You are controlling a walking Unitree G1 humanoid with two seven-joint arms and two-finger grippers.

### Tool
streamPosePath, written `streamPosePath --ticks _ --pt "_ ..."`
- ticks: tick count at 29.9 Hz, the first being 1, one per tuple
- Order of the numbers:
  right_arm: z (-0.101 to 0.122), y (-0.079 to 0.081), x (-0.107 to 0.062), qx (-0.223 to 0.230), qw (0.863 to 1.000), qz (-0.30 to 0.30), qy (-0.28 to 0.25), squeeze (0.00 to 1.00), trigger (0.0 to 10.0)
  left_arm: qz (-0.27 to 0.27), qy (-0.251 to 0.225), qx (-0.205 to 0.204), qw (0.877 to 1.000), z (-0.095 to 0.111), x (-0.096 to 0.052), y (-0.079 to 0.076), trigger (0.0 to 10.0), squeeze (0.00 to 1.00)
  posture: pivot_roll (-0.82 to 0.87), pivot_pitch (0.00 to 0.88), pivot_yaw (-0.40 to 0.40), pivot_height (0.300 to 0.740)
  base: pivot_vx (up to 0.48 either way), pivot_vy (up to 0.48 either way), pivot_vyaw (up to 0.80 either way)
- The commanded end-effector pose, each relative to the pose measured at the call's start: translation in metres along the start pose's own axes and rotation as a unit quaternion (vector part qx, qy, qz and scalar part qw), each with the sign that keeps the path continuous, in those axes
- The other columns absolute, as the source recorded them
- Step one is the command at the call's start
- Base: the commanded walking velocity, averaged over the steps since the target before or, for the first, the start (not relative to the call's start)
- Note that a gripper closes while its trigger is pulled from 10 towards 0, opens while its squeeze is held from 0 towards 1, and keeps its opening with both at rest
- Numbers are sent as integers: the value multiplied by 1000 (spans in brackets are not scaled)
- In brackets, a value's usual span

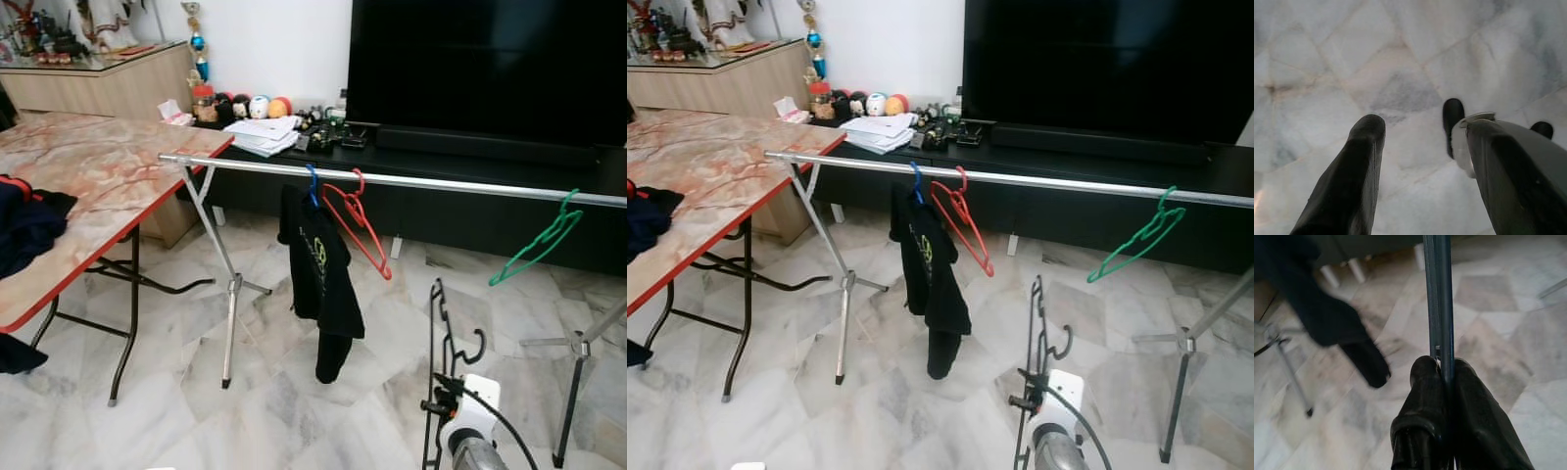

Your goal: Hang hanger

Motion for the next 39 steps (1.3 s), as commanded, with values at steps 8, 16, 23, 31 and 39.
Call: streamPosePath --ticks 8,16,23,31,39 --pt "2 1 -1 -17 1000 -1 -12 0 10000 15 37 -3 999 -26 -5 12 10000 0 -70 0 18 740 0 0 0" --pt "1 14 -1 -2 1000 24 -13 0 10000 17 40 -4 999 -26 -6 20 10000 0 -76 0 25 740 217 0 0" --pt "4 19 0 -10 999 37 -18 0 10000 9 31 -1 999 -19 -4 11 10000 0 -69 0 23 740 295 0 0" --pt "6 21 1 -5 999 36 -18 0 10000 9 29 -1 1000 -15 -2 6 10000 0 -66 0 24 740 376 0 0" --pt "3 26 1 -12 999 51 -6 0 10000 10 26 -1 1000 -14 -2 9 10000 0 -63 0 22 740 382 0 0"
Point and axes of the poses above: a point about 5 cm out from each wrist's last joint towards the gripper, its own x axis pointing out of the wrist towards the gripper, its own z axis along the axis of the wrist's last joint, y = z × x, the point moved 2 cm from there along x, pointing out of the wrist towards the gripper, and after that the axes turned 8 degrees about -x, right-handed, at the moved point
